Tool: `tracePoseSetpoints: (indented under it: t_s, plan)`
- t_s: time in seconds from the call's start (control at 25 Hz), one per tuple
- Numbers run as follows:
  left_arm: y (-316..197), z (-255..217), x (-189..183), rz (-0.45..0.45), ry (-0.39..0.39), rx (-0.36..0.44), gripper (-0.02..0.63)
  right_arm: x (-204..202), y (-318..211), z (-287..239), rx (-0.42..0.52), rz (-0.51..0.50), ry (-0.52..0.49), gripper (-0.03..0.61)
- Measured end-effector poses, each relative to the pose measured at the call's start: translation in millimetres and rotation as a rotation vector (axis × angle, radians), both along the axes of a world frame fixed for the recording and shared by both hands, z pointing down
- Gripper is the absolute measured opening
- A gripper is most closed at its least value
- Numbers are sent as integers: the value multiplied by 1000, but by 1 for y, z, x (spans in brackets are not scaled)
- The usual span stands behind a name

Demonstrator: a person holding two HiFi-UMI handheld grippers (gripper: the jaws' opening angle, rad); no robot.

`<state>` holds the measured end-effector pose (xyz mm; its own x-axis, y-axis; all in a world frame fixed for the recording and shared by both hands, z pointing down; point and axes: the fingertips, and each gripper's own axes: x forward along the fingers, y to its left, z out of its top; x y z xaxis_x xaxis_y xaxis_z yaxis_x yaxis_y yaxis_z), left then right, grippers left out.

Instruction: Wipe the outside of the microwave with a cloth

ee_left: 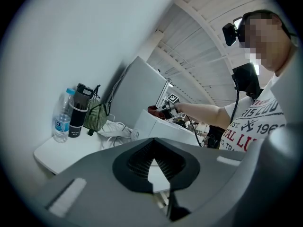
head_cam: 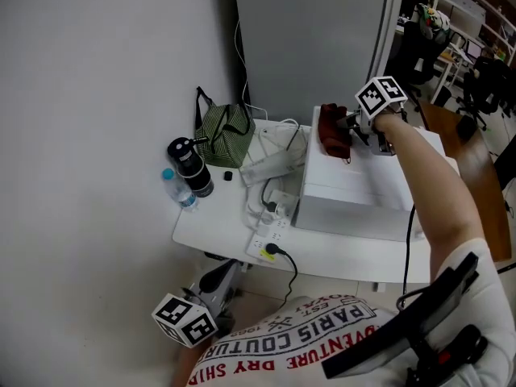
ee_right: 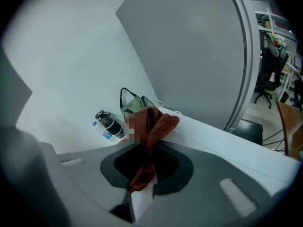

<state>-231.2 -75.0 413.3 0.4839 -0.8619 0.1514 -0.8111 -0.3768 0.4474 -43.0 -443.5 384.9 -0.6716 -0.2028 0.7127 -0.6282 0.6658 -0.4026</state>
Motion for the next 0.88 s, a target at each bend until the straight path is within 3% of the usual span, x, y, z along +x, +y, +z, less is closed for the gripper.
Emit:
tracePoseSetpoints:
  t_s: [0.28,0.88]
  plan:
    - [-20,-5,34,64,-22,-11,6,87,-8,2,18,66,57,44]
    - [-56,-8,151,293,-46,-35,6,325,12,-1,4,374,-29,46]
